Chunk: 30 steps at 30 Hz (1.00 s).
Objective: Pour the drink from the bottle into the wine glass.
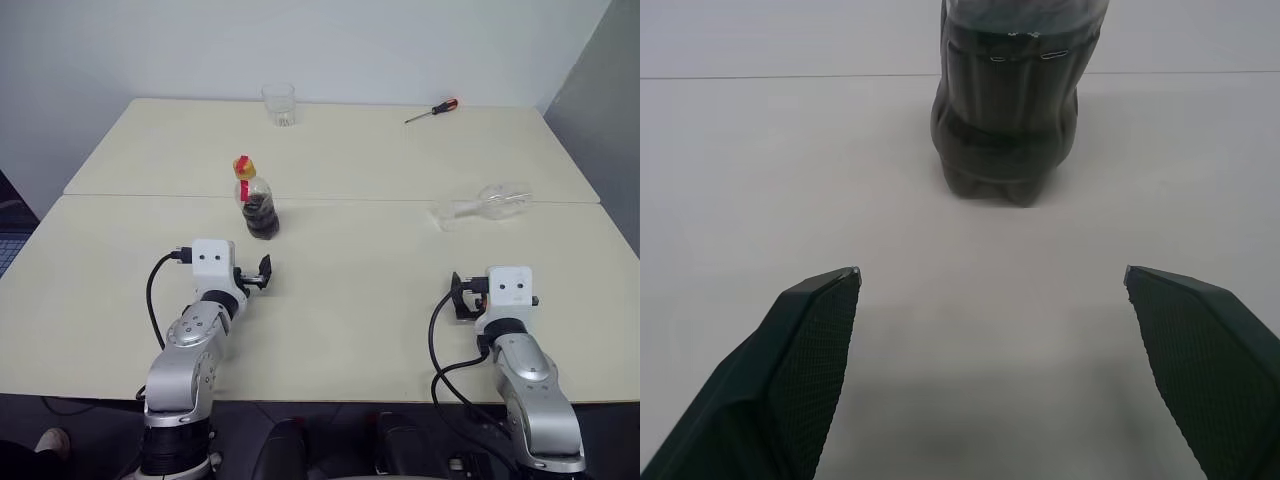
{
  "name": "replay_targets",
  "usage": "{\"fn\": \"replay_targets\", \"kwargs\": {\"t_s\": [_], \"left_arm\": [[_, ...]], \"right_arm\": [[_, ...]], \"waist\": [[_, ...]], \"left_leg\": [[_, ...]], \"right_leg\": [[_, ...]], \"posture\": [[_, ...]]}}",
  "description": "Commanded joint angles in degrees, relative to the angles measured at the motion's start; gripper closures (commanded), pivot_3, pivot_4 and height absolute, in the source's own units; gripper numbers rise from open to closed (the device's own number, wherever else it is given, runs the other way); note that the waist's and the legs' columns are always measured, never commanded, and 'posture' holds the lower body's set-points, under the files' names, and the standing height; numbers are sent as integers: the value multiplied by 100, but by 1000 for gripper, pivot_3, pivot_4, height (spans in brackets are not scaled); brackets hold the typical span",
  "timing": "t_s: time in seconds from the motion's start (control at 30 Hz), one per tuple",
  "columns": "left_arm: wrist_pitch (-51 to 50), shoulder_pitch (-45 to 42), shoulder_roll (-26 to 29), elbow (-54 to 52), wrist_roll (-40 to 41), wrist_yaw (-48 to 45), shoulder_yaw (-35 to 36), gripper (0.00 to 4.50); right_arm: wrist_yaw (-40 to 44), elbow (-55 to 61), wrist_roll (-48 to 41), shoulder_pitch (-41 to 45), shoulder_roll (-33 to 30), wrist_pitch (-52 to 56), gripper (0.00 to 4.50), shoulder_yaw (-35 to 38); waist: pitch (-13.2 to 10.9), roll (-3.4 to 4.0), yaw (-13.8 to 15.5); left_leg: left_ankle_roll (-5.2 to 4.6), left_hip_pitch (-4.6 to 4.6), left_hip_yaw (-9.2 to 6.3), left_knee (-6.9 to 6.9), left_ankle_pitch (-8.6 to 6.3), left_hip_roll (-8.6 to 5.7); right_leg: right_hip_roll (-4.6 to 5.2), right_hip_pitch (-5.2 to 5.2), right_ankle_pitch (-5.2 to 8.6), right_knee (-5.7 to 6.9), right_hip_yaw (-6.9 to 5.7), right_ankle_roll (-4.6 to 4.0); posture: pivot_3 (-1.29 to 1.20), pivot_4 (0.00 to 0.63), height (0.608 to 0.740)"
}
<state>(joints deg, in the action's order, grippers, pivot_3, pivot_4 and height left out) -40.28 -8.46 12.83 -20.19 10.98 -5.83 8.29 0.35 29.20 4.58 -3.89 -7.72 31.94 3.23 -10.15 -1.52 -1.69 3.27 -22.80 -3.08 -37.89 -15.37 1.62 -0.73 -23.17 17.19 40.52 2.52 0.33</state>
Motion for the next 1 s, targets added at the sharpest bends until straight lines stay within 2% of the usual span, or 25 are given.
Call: {"fn": "replay_targets", "kwargs": {"t_s": [0.03, 1.0], "left_arm": [[-110, -42, 117, -364, 63, -75, 47, 0], [246, 320, 75, -410, 207, -123, 177, 0]], "right_arm": [[24, 293, -42, -9, 5, -83, 41, 69], [422, 294, -241, -42, -230, -229, 41, 119]], "waist": [[0, 0, -1], [0, 0, 0]], "left_leg": [[0, 0, 0, 0, 0, 0], [0, 1, 0, 0, 0, 1]], "right_leg": [[0, 0, 0, 0, 0, 0], [0, 0, 0, 0, 0, 0]], "posture": [[0, 150, 740], [0, 150, 740]]}}
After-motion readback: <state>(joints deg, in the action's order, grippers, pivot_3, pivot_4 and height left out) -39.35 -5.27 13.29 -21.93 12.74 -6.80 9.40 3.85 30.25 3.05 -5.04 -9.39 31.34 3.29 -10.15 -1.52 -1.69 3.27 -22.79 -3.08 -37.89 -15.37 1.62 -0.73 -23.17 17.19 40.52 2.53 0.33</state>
